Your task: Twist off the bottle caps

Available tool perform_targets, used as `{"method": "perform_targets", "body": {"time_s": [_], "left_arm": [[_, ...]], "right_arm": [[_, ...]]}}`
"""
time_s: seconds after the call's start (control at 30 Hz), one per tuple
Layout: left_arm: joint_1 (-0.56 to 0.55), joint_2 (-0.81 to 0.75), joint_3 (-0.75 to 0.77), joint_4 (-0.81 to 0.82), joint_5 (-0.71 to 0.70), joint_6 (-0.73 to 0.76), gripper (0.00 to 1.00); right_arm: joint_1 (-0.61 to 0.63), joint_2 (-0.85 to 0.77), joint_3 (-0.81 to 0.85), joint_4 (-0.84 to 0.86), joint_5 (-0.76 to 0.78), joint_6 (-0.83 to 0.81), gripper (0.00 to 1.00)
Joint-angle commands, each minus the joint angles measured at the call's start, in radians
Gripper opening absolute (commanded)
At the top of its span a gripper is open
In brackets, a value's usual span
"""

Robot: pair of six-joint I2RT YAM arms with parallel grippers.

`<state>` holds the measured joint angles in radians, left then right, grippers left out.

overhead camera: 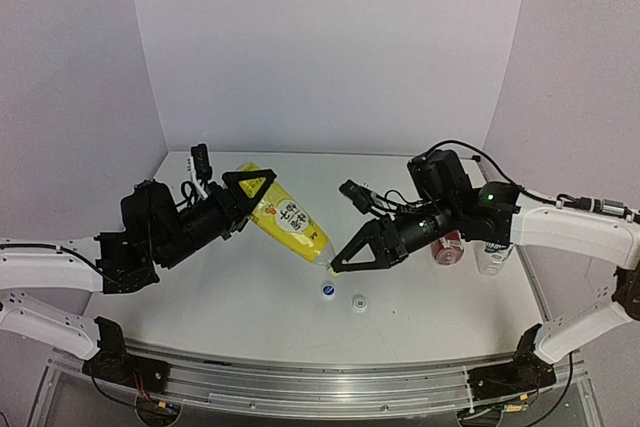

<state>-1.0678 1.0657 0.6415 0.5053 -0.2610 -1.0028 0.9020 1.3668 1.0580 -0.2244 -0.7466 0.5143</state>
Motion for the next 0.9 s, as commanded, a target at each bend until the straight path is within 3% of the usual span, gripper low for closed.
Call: {"method": "perform_targets", "body": {"time_s": [0.0,0.27,0.4,0.53,0.7,0.77,0.87], "left_arm": [[-0.001,-0.013,0.038,-0.009,-0.059,-0.042,0.41],[-0.001,0.004,0.033,-0.003,-0.117,-0.116,0.41],[-0.001,0.020,0.053,-0.022,-0.119,-0.127,0.40],[-0.001,0.025,0.052,-0.025,-0.124,-0.132,0.39],[-0.001,0.020,0.054,-0.053,-0.135,-0.143,0.39],[-0.001,0.023,0.069,-0.086,-0.145,-0.161,0.39],[-0.001,0.043,0.128,-0.242,-0.184,-0.237,0.37]], "right_arm": [[0.003,0.002,0.033,0.047,-0.061,0.004,0.59],[0.006,0.029,0.034,0.071,-0.062,0.005,0.56],[0.007,0.025,0.036,0.083,-0.045,-0.005,0.44],[0.007,0.004,0.034,0.086,-0.028,-0.024,0.25],[0.007,-0.015,0.027,0.066,0.026,-0.045,0.13],[0.007,-0.013,0.035,0.007,0.094,-0.080,0.12],[0.013,0.001,0.066,-0.115,0.263,-0.167,0.01]]}}
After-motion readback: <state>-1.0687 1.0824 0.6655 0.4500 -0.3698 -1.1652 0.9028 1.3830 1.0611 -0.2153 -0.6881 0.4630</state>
